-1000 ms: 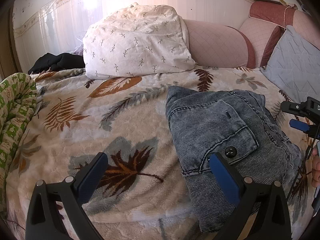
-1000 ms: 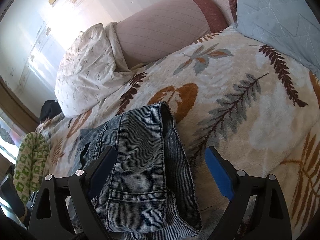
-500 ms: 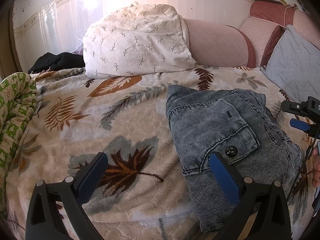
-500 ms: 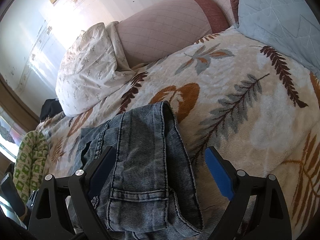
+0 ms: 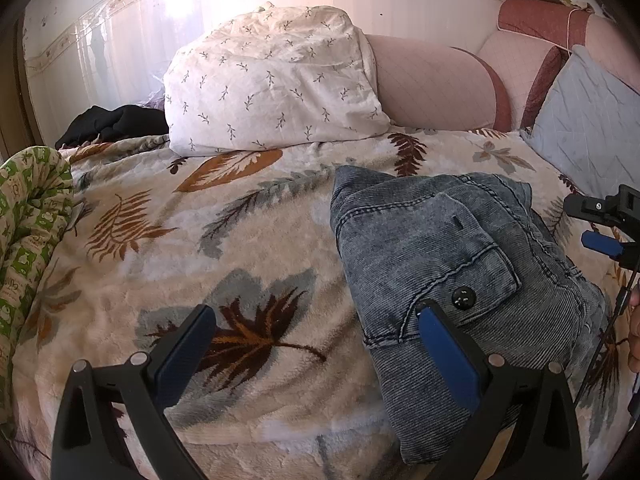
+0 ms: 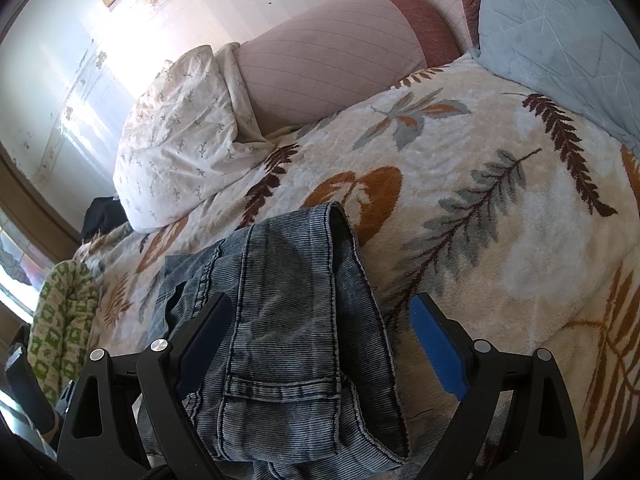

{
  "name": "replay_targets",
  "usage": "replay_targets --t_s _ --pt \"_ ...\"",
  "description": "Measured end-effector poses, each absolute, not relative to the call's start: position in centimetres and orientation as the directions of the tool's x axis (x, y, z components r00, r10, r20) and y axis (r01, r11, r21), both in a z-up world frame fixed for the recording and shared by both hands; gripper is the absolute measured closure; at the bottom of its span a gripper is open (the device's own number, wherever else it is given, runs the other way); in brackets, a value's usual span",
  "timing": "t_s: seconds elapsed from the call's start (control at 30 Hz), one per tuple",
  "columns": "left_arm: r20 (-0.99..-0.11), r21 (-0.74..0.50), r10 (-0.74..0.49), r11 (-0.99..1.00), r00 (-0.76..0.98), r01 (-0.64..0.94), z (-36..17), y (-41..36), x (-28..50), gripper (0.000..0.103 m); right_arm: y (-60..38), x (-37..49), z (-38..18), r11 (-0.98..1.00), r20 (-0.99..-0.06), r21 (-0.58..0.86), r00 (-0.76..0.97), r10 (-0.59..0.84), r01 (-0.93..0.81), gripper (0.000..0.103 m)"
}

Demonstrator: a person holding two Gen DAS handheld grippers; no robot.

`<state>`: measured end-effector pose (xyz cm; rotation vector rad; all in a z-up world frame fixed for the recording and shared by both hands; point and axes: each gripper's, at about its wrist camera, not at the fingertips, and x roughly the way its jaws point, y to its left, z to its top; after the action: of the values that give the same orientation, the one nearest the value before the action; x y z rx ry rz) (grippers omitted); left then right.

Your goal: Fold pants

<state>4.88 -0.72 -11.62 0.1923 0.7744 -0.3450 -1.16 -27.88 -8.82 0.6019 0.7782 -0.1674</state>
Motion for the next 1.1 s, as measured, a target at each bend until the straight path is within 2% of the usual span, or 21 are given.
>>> replay_targets --t_s 1.1 --pt "-0.718 0.046 -0.233 0.925 0.656 0.378 -11.89 -0.96 4.76 0.0 -27.69 -1.09 -8.8 0.823 -0.704 0.444 0.706 0.076 0.354 0.012"
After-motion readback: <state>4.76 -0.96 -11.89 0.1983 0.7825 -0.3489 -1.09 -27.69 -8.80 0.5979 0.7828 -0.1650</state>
